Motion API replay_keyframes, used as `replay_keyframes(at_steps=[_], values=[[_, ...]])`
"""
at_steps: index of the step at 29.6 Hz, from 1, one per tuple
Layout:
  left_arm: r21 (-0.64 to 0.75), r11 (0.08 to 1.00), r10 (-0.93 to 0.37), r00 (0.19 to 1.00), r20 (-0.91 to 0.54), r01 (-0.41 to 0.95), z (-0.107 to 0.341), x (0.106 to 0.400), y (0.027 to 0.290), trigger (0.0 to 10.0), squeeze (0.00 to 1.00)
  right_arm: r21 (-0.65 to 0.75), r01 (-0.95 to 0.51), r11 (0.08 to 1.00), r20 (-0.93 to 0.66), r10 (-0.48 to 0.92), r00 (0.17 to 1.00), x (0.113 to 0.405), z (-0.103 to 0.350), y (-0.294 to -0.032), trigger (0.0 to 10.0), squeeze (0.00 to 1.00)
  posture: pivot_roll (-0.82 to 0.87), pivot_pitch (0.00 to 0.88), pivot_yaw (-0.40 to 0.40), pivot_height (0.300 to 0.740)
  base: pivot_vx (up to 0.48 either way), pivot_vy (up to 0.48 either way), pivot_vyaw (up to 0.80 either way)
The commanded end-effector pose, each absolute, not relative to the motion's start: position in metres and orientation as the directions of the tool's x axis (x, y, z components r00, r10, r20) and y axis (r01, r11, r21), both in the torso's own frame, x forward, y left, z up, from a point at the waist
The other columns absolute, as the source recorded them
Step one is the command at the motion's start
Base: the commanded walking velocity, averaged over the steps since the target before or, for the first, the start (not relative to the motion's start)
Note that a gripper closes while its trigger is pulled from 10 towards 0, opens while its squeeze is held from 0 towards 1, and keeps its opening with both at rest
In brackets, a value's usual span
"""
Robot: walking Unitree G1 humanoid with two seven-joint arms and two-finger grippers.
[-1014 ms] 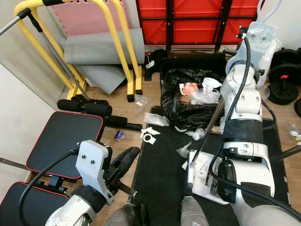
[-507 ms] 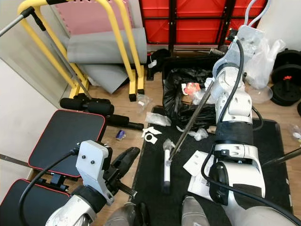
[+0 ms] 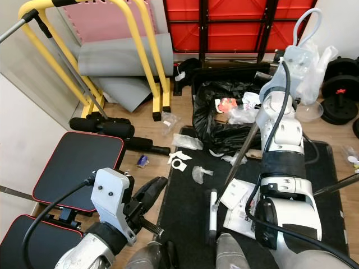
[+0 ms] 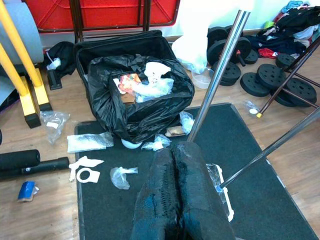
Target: Sweep floor
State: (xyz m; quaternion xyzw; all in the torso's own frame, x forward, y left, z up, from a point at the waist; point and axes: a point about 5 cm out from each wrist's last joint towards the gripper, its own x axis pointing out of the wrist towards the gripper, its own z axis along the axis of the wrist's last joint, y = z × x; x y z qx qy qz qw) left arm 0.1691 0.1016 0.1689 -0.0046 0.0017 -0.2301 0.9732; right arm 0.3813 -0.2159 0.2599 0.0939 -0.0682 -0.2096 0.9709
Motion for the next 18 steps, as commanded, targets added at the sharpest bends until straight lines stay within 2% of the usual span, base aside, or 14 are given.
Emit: replay_keyframes(at_steps=[1,18], values=[[-0.013,0.897,-0.441,0.897,-0.025,0.441,0.1667,0.1664,0.1025,10.0,0.00,0.218,0.397,0.892,0.134,-0.430,0.893,0.3800,0.2660,-0.2204,10.0,0.00,-0.11,0.278,0.019,0.740,0.000,0.000,0.00],[-0.011,0.897,-0.443,0.896,-0.025,0.442,0.1671,0.1663,0.1022,10.0,0.00,0.294,0.384,0.875,0.199,-0.449,0.871,0.3788,0.2758,-0.2237,10.0,0.00,-0.10,0.278,0.019,0.740,0.000,0.000,0.00]])
